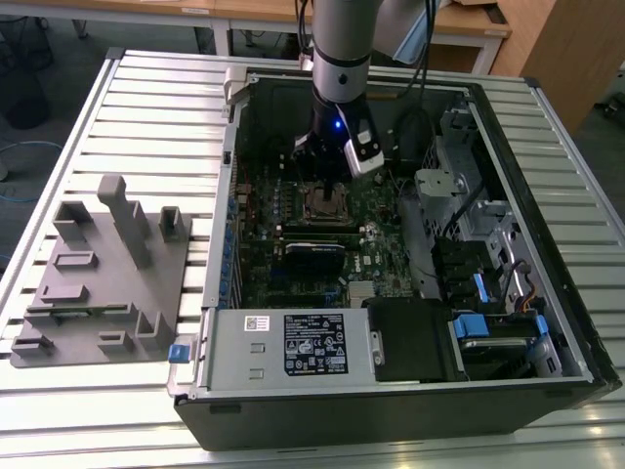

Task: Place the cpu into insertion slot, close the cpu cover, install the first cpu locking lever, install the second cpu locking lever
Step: 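Install the first cpu locking lever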

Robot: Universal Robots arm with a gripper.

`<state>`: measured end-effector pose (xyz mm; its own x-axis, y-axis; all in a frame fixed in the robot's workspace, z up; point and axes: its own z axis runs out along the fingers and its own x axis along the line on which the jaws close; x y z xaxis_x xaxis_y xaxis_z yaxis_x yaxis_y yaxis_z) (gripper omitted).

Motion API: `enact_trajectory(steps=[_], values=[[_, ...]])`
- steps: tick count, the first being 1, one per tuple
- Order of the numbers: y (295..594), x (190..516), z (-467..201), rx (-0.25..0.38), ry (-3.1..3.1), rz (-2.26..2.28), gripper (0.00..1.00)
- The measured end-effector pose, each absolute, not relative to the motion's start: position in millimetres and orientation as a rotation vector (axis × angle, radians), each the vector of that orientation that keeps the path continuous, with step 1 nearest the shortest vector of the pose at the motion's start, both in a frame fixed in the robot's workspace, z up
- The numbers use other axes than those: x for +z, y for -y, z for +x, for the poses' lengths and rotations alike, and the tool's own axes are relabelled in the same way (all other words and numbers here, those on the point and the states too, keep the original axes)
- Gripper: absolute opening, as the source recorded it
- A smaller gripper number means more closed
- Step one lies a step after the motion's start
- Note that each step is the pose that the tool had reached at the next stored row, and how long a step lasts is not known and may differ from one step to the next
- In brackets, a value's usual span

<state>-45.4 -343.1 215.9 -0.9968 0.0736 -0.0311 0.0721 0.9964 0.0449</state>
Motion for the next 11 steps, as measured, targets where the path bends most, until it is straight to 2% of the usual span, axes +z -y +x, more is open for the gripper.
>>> enact_trajectory(steps=[11], values=[[343.1,226.9,-45.4,0.068,-3.106,0.113,0.10]])
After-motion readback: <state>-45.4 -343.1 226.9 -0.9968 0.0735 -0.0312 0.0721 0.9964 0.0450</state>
